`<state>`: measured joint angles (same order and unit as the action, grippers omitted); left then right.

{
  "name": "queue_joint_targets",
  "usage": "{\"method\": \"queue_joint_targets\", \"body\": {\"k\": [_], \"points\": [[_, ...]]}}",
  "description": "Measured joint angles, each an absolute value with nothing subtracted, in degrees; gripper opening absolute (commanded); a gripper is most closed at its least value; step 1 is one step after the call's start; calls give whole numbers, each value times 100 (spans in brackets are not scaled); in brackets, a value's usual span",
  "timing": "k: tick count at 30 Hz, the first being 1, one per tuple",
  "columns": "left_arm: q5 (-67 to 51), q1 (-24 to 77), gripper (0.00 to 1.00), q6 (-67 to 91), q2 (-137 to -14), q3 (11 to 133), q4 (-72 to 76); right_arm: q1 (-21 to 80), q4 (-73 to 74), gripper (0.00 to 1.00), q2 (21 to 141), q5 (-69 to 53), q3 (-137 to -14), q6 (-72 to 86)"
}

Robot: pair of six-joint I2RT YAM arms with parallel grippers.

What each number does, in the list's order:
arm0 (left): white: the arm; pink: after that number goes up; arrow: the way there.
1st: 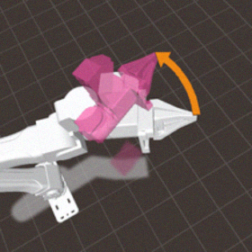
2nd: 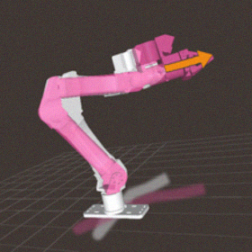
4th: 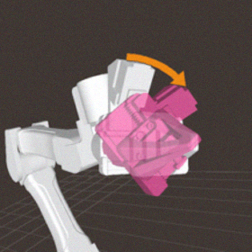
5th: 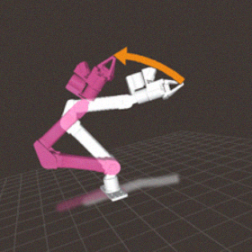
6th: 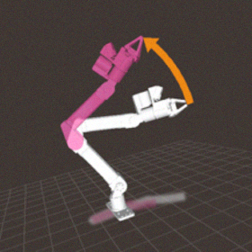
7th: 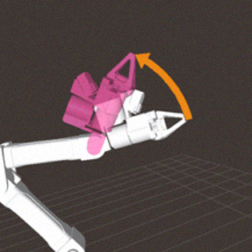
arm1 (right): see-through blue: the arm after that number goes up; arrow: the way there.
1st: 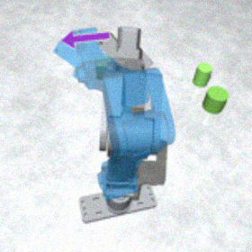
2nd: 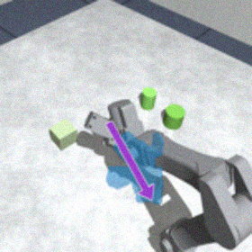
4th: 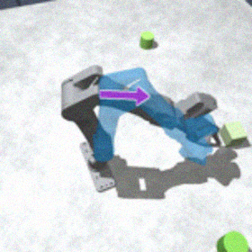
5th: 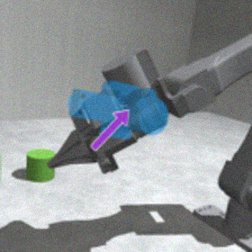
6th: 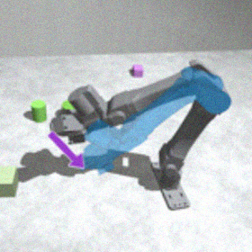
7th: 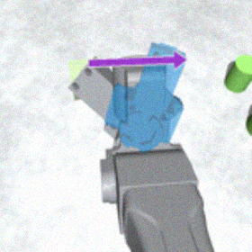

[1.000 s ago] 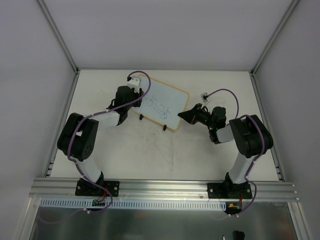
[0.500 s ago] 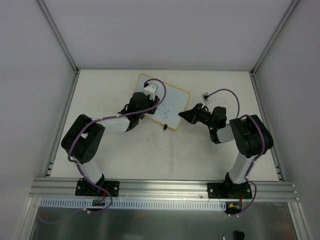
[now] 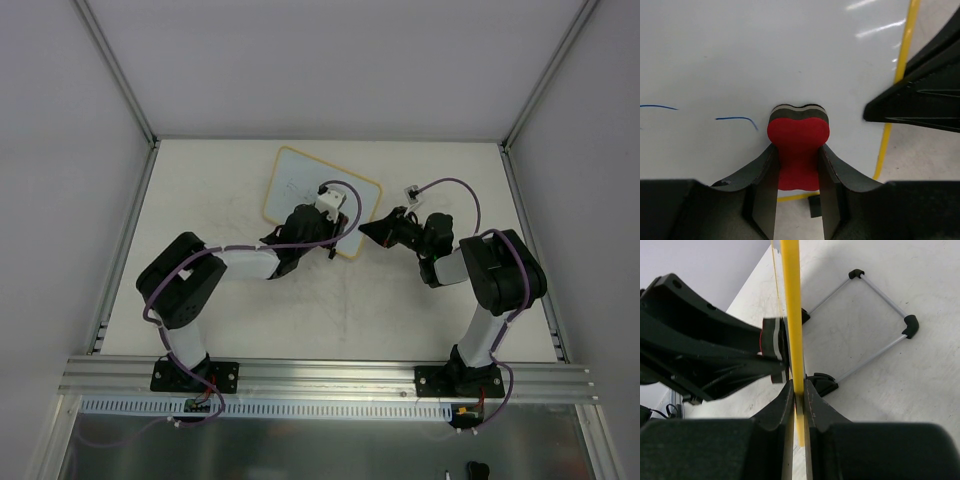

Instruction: Erase the whiteboard

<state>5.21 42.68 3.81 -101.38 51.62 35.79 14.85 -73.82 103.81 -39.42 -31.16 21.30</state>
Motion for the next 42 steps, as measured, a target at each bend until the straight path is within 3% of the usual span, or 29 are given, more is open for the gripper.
{"method": "queue_joint_targets", "body": {"k": [18, 42], "points": [[655, 4534, 0, 449, -10280, 5188, 3610, 1476, -7328, 0, 10383, -3879, -3116, 2051], [156, 3594, 0, 701, -10224, 5094, 3496, 1490, -7384, 0, 10383, -3824, -3118, 2056]]}}
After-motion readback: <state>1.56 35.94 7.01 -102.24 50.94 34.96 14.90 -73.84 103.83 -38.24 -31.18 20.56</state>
